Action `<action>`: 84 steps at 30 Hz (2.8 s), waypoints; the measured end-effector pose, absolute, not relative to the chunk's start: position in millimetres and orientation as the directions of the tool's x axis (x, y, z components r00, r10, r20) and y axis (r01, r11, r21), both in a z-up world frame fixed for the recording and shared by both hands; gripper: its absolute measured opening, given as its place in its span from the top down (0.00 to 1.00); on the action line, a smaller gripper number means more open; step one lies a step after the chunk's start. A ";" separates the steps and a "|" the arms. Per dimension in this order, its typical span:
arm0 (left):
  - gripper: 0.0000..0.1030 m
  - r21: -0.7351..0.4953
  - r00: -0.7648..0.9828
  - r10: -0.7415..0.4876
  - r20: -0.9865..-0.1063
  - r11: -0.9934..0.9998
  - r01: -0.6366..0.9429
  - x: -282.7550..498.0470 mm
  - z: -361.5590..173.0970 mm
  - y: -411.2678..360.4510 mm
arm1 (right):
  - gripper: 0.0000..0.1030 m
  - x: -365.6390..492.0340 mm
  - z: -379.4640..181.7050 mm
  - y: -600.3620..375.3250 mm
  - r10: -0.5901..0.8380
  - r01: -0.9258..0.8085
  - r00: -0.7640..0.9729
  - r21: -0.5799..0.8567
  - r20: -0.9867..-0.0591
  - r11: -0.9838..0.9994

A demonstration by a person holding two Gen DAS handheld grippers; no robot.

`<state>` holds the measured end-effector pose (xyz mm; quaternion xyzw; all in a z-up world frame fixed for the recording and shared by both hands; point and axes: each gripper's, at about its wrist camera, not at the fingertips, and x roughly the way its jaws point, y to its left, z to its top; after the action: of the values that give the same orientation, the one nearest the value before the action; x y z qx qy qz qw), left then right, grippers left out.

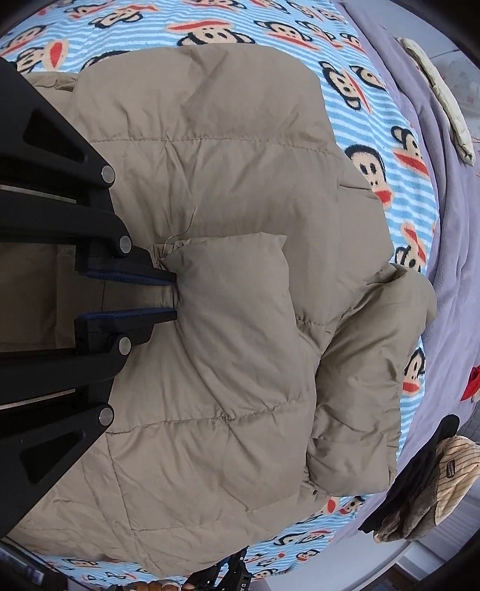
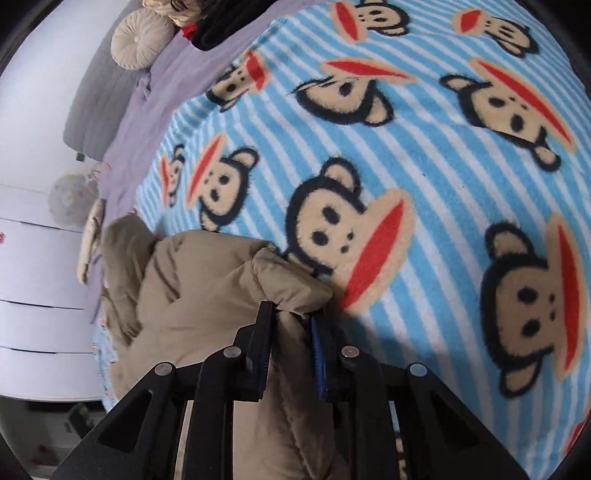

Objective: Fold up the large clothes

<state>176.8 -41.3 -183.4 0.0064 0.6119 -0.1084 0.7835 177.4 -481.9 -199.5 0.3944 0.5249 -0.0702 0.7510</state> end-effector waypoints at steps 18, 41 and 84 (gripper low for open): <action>0.87 -0.201 0.235 -0.228 -0.945 0.971 0.131 182.7 -188.0 -20.2 | 0.83 91.4 -171.2 -420.5 0.171 0.396 0.374 0.324 -0.911 0.859; 0.00 0.010 0.344 -0.035 -0.938 0.991 0.130 63.5 -93.7 -17.5 | 0.49 8.1 -112.0 -400.4 0.219 0.446 0.367 0.377 -0.904 0.811; 0.00 -0.011 0.282 -0.062 -0.957 0.984 0.180 -82.7 -64.3 58.1 | 0.14 -124.3 -91.1 -291.2 0.371 0.531 0.413 0.551 -0.832 0.644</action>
<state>-82.7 58.1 -64.3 0.0494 0.5943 -0.0756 0.7992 -124.3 -291.2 -91.1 0.4183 0.5391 -0.0547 0.7289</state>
